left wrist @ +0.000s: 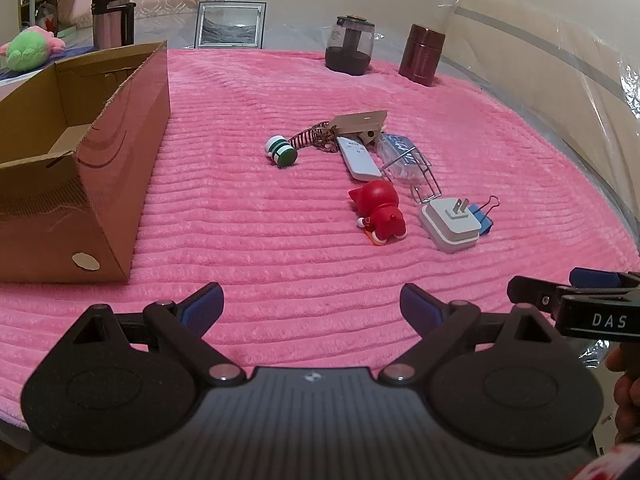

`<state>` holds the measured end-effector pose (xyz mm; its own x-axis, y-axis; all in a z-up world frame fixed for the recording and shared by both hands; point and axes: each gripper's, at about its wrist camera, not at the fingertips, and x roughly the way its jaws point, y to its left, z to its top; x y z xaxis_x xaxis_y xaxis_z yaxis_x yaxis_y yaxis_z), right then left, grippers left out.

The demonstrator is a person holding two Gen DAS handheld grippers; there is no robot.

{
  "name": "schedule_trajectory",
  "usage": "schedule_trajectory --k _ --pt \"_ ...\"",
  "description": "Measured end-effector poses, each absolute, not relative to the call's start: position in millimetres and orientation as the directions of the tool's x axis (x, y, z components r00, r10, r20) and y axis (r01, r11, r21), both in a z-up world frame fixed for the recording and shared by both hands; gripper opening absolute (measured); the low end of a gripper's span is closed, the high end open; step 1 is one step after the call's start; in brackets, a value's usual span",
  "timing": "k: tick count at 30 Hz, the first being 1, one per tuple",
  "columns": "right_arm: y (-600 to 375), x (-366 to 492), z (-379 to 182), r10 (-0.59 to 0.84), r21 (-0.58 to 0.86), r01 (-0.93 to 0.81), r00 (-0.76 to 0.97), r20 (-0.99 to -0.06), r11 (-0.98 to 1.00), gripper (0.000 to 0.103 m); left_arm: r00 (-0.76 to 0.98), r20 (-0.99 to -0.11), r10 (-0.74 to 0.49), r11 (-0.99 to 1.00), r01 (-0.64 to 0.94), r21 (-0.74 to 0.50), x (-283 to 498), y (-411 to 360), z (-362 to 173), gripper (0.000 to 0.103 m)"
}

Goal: Organize rigid objects

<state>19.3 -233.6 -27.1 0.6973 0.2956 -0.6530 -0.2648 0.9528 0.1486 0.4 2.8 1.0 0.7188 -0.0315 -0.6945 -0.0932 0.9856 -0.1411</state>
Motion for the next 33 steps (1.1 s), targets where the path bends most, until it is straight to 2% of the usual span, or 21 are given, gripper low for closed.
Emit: schedule_trajectory --k 24,33 --pt "-241 27 -33 0.277 0.144 -0.244 0.700 -0.658 0.959 0.101 0.733 -0.679 -0.042 0.987 -0.077 -0.143 11 2 -2 0.091" --pt "-246 36 -38 0.303 0.150 -0.269 0.724 -0.620 0.951 0.101 0.747 -0.662 -0.054 0.990 -0.048 -0.134 33 0 -4 0.091"
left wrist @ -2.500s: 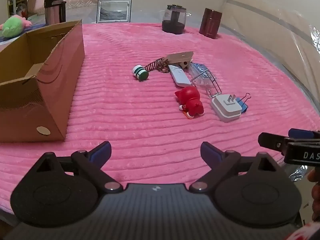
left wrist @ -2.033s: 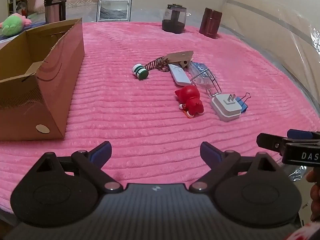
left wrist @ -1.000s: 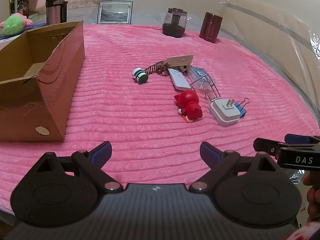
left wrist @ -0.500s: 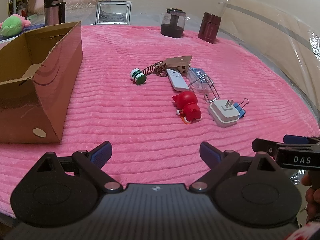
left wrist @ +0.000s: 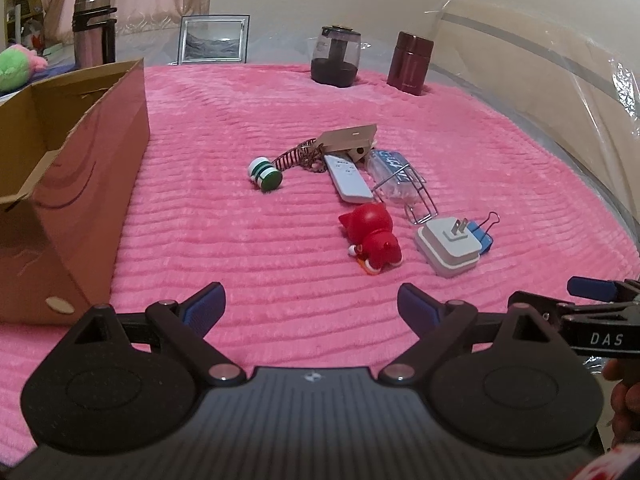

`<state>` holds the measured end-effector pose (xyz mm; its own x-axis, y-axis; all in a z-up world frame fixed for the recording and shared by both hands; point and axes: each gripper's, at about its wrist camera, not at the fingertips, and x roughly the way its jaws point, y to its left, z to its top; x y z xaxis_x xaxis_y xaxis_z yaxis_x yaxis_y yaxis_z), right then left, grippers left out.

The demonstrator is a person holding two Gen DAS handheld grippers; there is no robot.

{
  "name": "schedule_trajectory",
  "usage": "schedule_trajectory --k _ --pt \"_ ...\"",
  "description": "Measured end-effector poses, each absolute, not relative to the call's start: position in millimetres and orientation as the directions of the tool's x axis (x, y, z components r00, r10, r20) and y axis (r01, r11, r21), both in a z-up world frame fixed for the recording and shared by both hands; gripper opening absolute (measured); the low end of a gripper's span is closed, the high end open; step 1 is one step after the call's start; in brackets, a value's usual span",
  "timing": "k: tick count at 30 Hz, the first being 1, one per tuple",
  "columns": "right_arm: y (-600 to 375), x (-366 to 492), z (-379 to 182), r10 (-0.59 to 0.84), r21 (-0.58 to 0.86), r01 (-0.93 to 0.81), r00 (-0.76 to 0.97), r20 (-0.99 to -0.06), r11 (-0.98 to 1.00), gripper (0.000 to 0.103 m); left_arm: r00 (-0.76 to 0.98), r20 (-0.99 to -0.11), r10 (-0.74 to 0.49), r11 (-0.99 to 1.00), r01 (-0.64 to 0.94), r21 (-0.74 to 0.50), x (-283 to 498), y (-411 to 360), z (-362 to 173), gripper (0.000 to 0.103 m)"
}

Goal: Organize rigid objects
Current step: 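Grasp the red cat figurine with the left tool while the right tool grasps the white plug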

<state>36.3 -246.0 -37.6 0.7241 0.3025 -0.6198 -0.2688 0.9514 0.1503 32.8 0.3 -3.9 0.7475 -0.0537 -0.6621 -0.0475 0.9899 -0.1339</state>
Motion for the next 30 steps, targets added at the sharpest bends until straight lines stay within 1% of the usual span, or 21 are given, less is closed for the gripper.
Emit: schedule_trajectory --k 9,11,12,13,20,23,30 --pt "-239 61 -50 0.337 0.145 -0.316 0.729 -0.596 0.938 0.100 0.747 -0.660 -0.072 0.991 -0.019 -0.130 62 -1 -15 0.091" --pt "-237 69 -53 0.340 0.140 -0.323 0.731 -0.592 0.936 0.095 0.747 -0.661 -0.076 0.991 -0.015 -0.130 70 -2 -18 0.090" --pt "-236 72 -54 0.339 0.135 -0.325 0.730 -0.593 0.936 0.090 0.748 -0.660 -0.076 0.992 -0.013 -0.128 74 -2 -19 0.091" --pt "-234 77 -56 0.334 0.127 -0.325 0.731 -0.595 0.937 0.088 0.750 -0.657 -0.075 0.992 -0.011 -0.126 77 -3 -20 0.091" --pt "-226 103 -70 0.351 0.115 -0.358 0.713 -0.607 0.927 0.081 0.756 -0.649 -0.084 0.992 0.004 -0.124 101 -4 -30 0.091" --pt "-221 113 -76 0.362 0.116 -0.374 0.701 -0.615 0.920 0.076 0.764 -0.639 -0.088 0.992 0.009 -0.126 106 -5 -35 0.091" --pt "-214 130 -88 0.357 0.109 -0.378 0.689 -0.630 0.920 0.068 0.746 -0.655 -0.121 0.990 0.043 -0.134 118 -6 -41 0.091"
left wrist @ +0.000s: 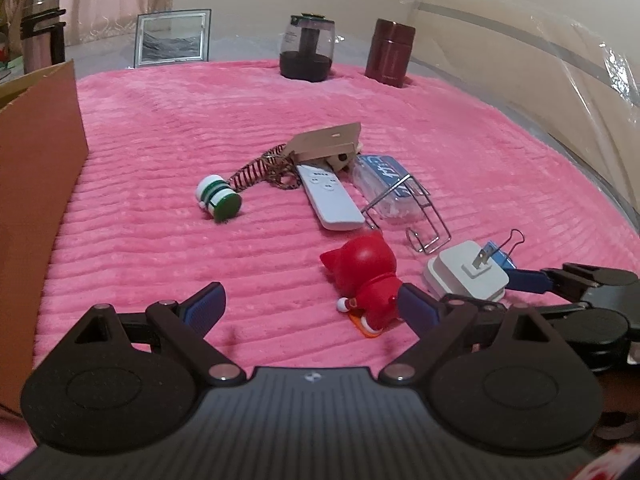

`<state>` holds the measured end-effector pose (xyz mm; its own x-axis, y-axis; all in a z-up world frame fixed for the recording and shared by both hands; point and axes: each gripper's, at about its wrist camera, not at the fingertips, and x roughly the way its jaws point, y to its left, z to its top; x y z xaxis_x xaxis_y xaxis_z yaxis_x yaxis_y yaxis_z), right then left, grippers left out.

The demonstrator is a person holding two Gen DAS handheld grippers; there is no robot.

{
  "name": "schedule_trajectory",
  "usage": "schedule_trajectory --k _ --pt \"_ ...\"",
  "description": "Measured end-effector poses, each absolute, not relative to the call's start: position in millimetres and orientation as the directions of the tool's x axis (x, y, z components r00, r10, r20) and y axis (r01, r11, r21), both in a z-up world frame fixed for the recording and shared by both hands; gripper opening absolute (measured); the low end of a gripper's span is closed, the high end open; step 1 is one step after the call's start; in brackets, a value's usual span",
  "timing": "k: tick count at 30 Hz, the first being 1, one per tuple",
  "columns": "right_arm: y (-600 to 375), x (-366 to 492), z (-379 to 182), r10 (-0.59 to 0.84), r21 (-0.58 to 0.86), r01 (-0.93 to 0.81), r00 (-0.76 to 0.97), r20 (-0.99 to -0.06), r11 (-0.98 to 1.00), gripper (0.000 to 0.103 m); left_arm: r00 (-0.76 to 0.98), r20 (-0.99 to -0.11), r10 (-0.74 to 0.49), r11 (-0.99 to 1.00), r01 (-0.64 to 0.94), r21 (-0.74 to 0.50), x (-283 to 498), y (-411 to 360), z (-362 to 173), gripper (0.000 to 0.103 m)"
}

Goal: Organize rigid objects
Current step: 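Grasp the red cat figurine with the left tool while the right tool grasps the white plug, then carry the red figurine and white plug together over the cardboard box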

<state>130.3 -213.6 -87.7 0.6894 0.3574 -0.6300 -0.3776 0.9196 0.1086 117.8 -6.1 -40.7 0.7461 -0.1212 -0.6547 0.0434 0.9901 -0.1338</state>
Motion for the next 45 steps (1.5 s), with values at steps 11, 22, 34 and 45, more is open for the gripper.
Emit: schedule_trajectory --k 11,22,34,45 --pt "-213 137 -92 0.358 0.099 -0.386 0.689 -0.630 0.917 0.061 0.730 -0.669 -0.139 0.988 0.052 -0.149 128 -9 -46 0.091" --pt "-226 120 -80 0.337 0.079 -0.363 0.734 -0.589 0.929 0.061 0.721 -0.668 -0.184 0.980 0.081 -0.183 145 -24 -54 0.069" --pt "-232 119 -78 0.321 0.080 -0.343 0.739 -0.592 0.936 0.061 0.711 -0.679 -0.184 0.981 0.087 -0.175 164 -42 -65 0.049" --pt "-231 113 -76 0.321 0.086 -0.337 0.742 -0.589 0.938 0.061 0.702 -0.683 -0.203 0.979 0.121 -0.166 149 -33 -58 0.040"
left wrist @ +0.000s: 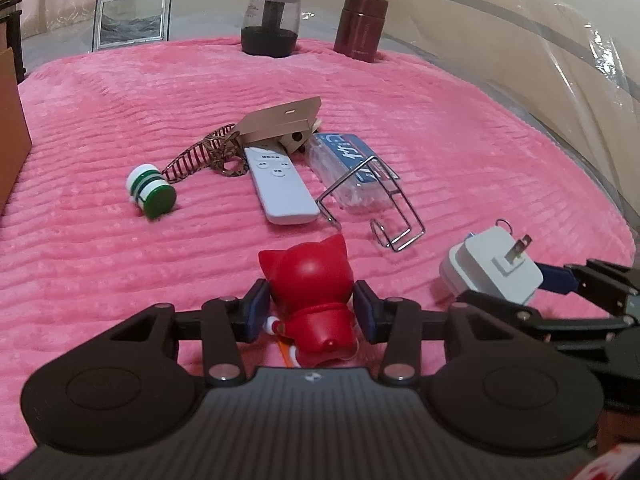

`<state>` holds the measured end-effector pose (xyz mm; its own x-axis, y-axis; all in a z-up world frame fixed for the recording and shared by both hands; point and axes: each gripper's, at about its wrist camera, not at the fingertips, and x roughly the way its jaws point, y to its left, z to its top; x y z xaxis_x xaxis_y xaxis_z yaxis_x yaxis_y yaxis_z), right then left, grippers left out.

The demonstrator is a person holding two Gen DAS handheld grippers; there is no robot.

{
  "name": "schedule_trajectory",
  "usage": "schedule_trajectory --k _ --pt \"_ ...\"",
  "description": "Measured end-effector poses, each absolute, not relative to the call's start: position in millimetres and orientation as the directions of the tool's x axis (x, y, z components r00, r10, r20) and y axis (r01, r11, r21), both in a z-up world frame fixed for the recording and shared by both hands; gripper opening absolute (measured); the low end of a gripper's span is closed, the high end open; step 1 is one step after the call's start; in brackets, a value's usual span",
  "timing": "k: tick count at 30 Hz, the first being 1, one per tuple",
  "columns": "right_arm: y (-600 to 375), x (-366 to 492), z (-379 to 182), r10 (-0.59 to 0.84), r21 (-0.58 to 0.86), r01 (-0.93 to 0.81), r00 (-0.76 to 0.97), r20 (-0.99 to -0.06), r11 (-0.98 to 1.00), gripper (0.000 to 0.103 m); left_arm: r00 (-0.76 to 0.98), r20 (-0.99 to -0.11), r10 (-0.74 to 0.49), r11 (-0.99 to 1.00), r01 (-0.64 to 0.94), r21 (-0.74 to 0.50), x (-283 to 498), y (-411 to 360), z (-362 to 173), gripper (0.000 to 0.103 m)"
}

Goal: Organize rigid objects
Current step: 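Carry the red figurine and white plug together over the cardboard box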

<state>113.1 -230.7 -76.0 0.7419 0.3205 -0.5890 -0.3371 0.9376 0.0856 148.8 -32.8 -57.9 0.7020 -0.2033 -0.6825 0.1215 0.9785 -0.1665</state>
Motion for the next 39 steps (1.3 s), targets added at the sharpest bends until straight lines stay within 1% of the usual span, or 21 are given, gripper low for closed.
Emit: schedule_trajectory --k 11,24,32,39 --pt "-222 98 -64 0.333 0.090 -0.345 0.751 -0.570 0.934 0.061 0.718 -0.662 -0.215 0.975 0.119 -0.188 130 -14 -43 0.040" --pt "-211 89 -39 0.346 0.080 -0.362 0.770 -0.536 0.929 0.061 0.772 -0.601 -0.207 0.974 0.106 -0.199 108 5 -14 0.039" --pt "-180 84 -2 0.417 0.067 -0.440 0.775 -0.475 0.895 0.061 0.826 -0.531 -0.188 0.977 0.103 -0.186 87 39 40 0.040" --pt "-126 84 41 0.562 0.099 -0.578 0.718 -0.410 0.810 0.061 0.866 -0.474 -0.158 0.982 0.086 -0.169 58 100 96 0.040"
